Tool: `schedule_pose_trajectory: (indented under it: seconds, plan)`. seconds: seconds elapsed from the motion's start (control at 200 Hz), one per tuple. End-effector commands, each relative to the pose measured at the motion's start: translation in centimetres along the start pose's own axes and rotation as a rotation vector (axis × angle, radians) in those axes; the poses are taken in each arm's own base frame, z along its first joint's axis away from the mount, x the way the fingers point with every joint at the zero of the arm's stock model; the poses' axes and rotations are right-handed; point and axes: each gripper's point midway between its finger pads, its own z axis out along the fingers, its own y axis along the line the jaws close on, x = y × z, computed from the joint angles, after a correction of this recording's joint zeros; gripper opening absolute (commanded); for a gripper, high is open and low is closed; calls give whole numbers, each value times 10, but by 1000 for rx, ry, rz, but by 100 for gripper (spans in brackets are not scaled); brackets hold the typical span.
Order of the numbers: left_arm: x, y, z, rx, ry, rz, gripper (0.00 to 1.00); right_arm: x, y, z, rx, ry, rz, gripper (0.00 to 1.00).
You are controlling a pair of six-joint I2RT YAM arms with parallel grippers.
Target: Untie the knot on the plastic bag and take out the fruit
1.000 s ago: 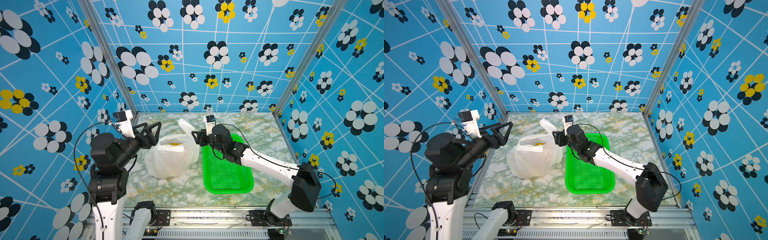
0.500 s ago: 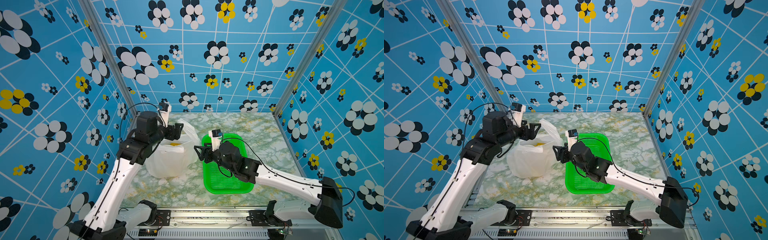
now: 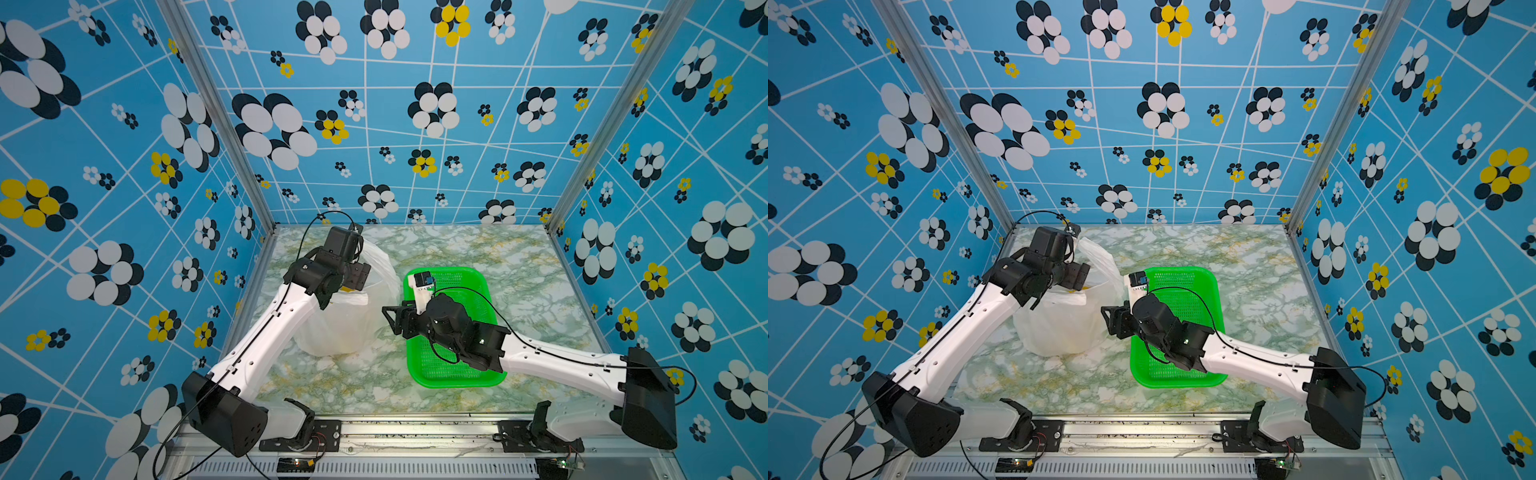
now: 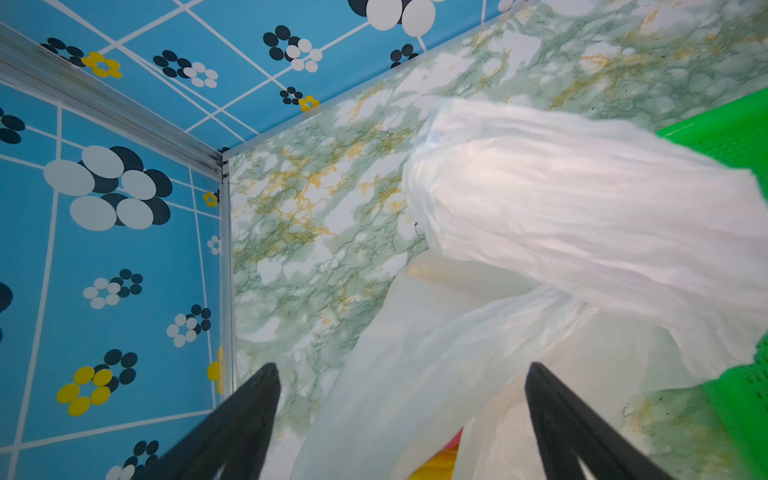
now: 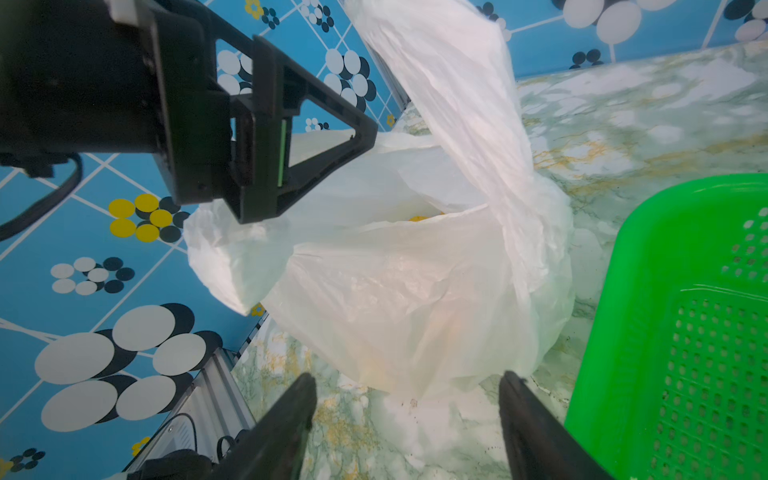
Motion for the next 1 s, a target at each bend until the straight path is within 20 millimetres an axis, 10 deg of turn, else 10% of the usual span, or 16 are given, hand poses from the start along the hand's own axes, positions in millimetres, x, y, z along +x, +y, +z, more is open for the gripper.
schedule_pose_trajectory:
  seconds: [0.0, 0.31, 0.68, 0.735, 0.86, 0.994]
  plan:
    - [-2, -3, -10, 6, 4, 38, 96, -7, 9, 6, -12, -19, 26, 73]
    - [5, -28, -32, 88, -26, 83, 99, 1, 9, 23, 4, 4, 33, 74]
    - [10, -6, 15, -86, 99, 142, 96, 7, 5, 31, 2, -10, 102, 74]
    - [5, -1, 22, -85, 96, 116, 84, 7, 3, 32, 5, -21, 123, 74]
    - [-12, 1, 20, -53, 67, 73, 12, 10, 3, 40, 10, -21, 148, 75]
    - [-31, 7, 0, -50, -2, 20, 0, 9, 13, 60, -37, -18, 219, 75]
